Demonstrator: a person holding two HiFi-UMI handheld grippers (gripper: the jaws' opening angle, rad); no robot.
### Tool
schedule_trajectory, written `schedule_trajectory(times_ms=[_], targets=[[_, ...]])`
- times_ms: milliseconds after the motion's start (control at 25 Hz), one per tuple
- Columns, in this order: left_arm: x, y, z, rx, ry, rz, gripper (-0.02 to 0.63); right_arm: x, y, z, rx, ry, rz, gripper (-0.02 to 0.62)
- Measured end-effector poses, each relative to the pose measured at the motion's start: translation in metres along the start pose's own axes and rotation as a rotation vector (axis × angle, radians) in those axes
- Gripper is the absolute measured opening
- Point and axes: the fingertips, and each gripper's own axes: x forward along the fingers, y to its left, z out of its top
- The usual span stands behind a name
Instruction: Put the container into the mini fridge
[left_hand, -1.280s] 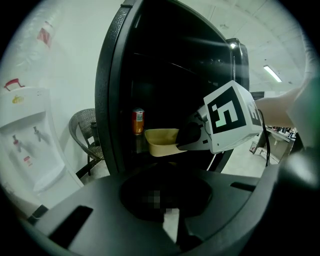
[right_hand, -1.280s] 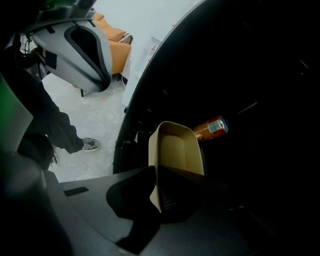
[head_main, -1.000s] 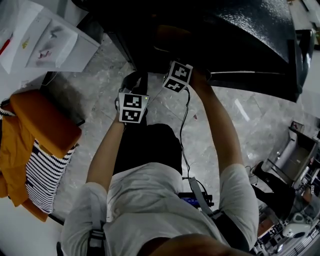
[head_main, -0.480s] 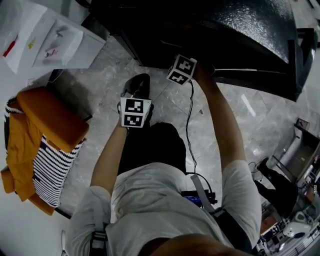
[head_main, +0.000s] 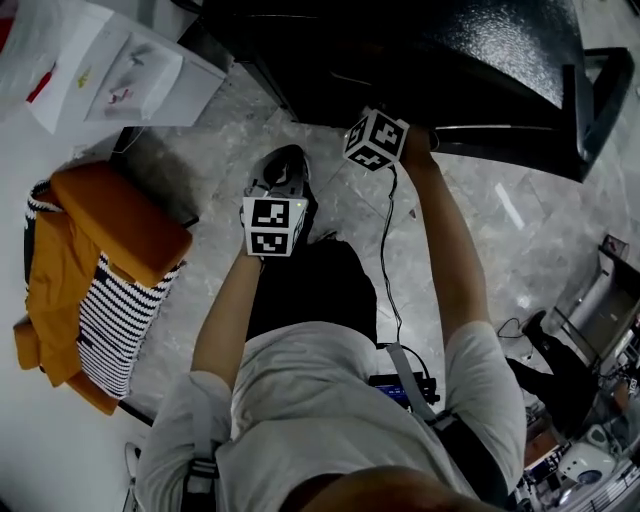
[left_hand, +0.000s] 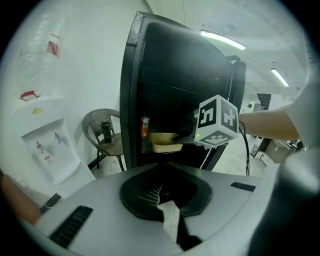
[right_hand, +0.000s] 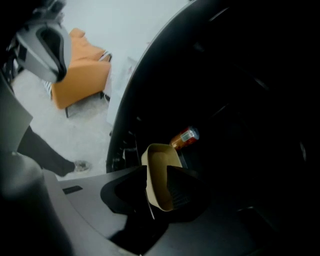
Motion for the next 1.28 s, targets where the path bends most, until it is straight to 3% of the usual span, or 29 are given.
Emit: schedule_trajectory(times_ms=[120,280,400,560,760,920,1040,1280], targets=[[-0.016,-0.004,0.011,0.002,-0.011,0.017,0.012,-0.034,-0.002,0.015,0.131,-0.076,-0.013,0.14],[-0.041,-0.01,0.029,0.004,-0.034,0.04,0.012,-0.085,-0.008,0.03,0.352,-0.173,-0.049,0.068],[-0.055,-0.014,0.041,0.002,-0.048,0.059,0.012,-0.119,-0.013,0.038,0.502,-0.24,-0.067,0.061],[-0.071,-0.032,0.062,0.03,-0.072,0.044,0.012,-0.171,-0.027,0.034,0.599,-0.27,-0.142,0.054],[-0.098,-0.049,0.092,0.058,-0.119,0.005,0.012,-0.23,-0.036,0.046,0.712,-0.326,-0.174,0.049],[-0.107,-0.067,0.115,0.015,-0.179,0.005,0.012,-0.278,-0.045,0.035,0.789,-0.296,-0.276,0.04],[-0.11,-0.08,0.126,-0.011,-0.201,-0.005,0.012,-0.308,-0.039,0.037,0.87,-0.335,-0.288,0.038],[-0.148,-0.123,0.142,0.031,-0.232,-0.07,0.012,-0.365,-0.03,0.036,0.958,-0.459,-0.305,0.037]])
